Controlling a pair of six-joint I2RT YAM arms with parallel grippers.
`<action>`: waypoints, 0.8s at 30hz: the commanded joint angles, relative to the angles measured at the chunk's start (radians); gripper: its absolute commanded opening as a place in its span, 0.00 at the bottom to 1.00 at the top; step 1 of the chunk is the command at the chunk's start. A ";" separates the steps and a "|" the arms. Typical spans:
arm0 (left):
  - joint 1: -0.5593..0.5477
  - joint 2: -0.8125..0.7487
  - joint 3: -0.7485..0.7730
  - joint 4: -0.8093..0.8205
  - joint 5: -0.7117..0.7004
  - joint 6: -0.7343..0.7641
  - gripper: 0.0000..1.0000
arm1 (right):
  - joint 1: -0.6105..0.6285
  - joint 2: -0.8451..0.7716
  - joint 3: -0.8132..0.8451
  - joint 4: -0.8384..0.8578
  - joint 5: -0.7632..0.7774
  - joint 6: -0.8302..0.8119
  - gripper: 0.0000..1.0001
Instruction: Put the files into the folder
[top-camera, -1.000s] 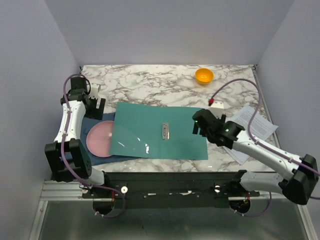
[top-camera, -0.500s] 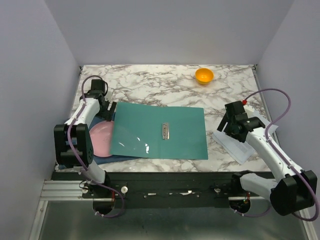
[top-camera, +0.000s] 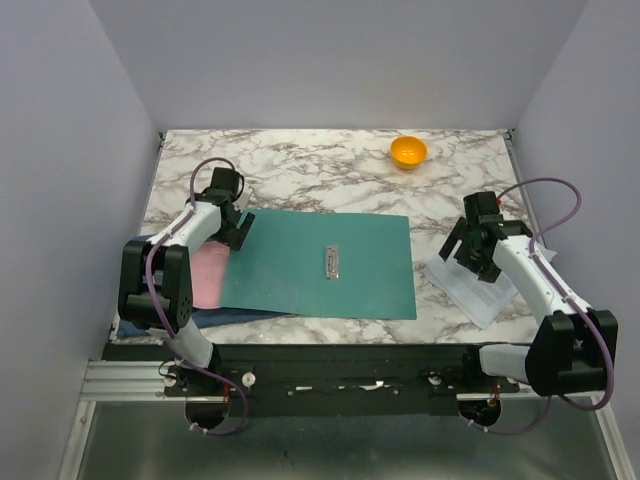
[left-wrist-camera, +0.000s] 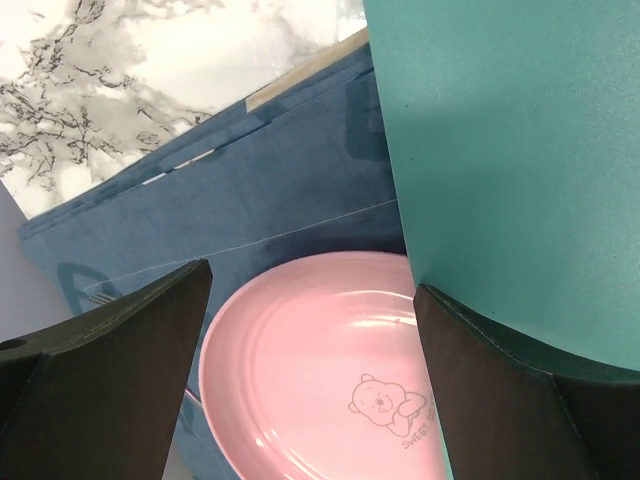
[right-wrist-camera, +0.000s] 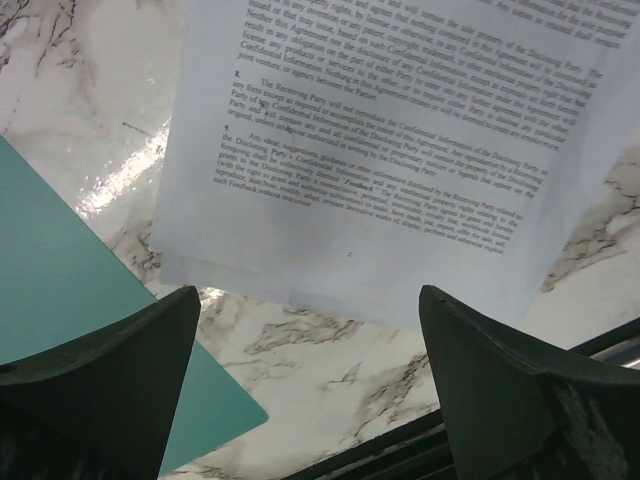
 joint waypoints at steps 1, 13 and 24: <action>-0.048 0.006 -0.026 0.019 -0.020 -0.021 0.99 | -0.003 0.088 0.056 0.069 -0.094 -0.034 0.99; -0.124 -0.097 -0.043 -0.028 -0.051 -0.032 0.99 | 0.047 0.278 0.095 0.141 -0.095 -0.063 0.95; -0.122 -0.212 -0.003 -0.082 -0.132 0.006 0.99 | 0.090 0.425 0.150 0.149 -0.072 -0.059 0.85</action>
